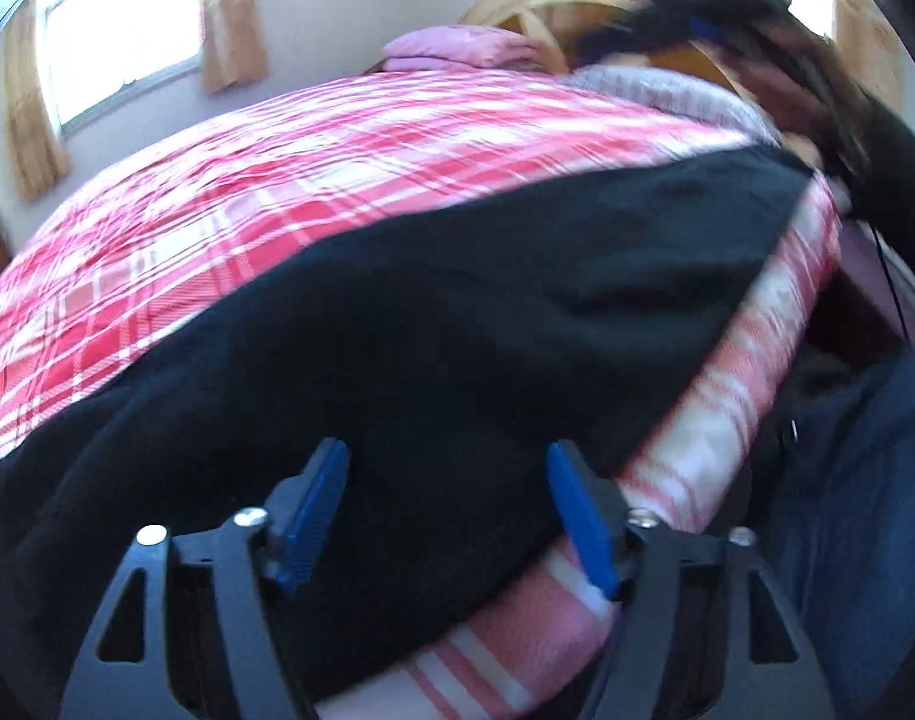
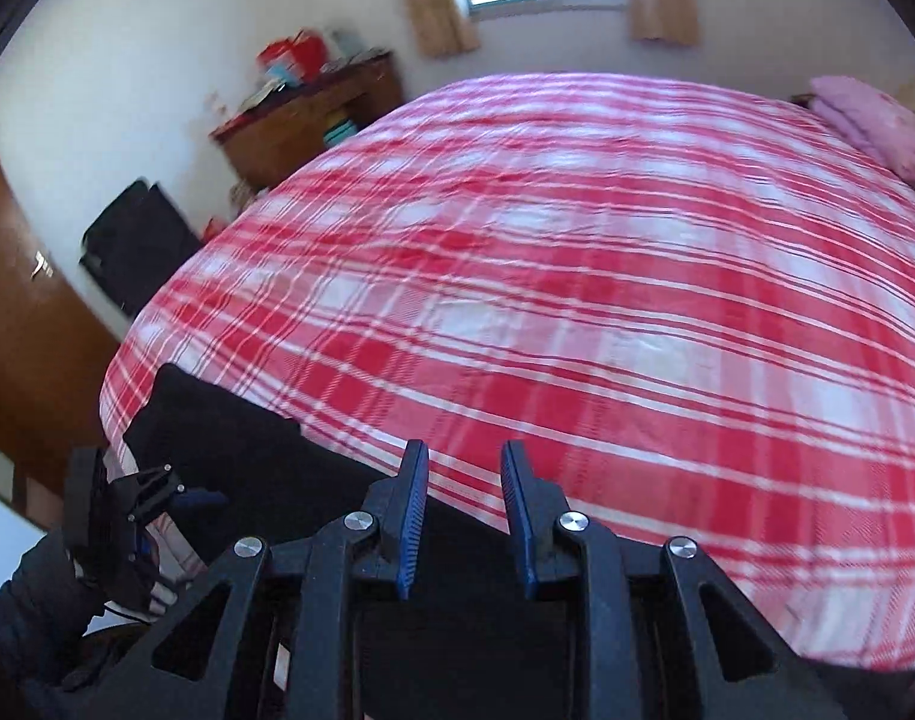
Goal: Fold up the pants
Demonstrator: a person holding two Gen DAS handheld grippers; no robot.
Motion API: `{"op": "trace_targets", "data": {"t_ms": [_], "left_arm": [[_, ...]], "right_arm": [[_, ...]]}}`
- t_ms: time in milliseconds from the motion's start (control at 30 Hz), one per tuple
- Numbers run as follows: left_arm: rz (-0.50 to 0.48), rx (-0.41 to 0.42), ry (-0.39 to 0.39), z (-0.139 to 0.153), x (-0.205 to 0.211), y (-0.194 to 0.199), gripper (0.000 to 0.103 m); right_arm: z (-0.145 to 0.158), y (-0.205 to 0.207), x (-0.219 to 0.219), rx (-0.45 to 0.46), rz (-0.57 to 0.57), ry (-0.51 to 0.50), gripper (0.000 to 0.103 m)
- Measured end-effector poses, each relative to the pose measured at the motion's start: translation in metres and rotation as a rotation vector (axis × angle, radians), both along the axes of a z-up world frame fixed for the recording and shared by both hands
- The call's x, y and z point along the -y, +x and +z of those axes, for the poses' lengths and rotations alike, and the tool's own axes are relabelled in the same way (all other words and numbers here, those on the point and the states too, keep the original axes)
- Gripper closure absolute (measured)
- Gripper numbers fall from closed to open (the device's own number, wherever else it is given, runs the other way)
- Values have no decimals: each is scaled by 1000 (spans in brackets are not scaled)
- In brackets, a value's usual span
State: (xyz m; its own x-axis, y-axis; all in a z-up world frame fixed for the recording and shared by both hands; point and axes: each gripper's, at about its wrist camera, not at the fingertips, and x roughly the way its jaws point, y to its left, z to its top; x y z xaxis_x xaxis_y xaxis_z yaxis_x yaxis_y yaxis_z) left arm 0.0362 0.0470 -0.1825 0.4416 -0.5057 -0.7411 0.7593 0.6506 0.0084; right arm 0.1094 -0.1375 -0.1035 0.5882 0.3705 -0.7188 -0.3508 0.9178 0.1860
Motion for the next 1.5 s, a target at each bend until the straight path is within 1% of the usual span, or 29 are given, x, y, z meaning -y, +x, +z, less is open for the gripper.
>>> {"op": "trace_targets", "data": {"t_ms": [33,67,100,167,233,300,367,467,600,667,700,733,800,900,933,1033,1067,1167,1267,1333,1367,1500], "left_arm": [[-5,7,5,-1,0,-3,27],[-5,2,-5,-1,-1,-4,27],[-4,-8,-16,0,-2,-4,27],[5,-29,-43,3,-6,0,27],[19,-25,-59,7,-11,3,27],[50,3,-80,14,-19,5,27],[103,22,-128,23,-31,12,27],[183,31,-170,28,-46,24,27],[224,-13,-170,16,-52,36,27],[226,-39,-128,6,-46,38,27],[225,-39,-101,2,-42,38,27],[217,-4,-62,0,-37,35,26],[208,20,-26,-1,-32,31,24],[214,13,-39,-2,-34,31,24],[213,12,-42,-2,-36,30,23],[211,16,-43,-4,-37,30,23],[209,17,-43,-4,-37,30,23],[206,14,-48,-4,-37,30,23],[204,12,-53,-3,-37,28,23],[202,12,-55,-3,-37,28,23],[202,11,-56,-3,-37,29,23],[201,10,-58,-4,-38,30,23]], "right_arm": [[-5,8,-14,-12,27,-5,76],[-12,17,-34,-32,64,-6,76],[-17,22,-43,-44,82,-4,76],[-32,34,-75,-83,127,5,76],[-44,39,-94,-111,160,23,76],[-58,43,-113,-145,190,58,76],[-75,44,-127,-207,223,103,76],[-94,33,-142,-226,259,80,76],[-97,17,-144,-207,304,96,76],[-96,11,-142,-201,333,109,76],[-95,9,-141,-199,343,110,76],[-96,7,-141,-201,355,106,76],[-97,4,-144,-198,371,82,76],[-96,-3,-151,-169,394,49,76],[-95,-2,-151,-166,393,55,76],[-92,7,-139,-204,377,158,76],[-91,16,-133,-222,354,212,76],[-89,37,-117,-264,282,321,76],[-91,53,-108,-308,224,395,76],[-93,56,-110,-331,230,413,76],[-94,56,-114,-336,241,403,76],[-96,39,-136,-350,346,354,76]]}}
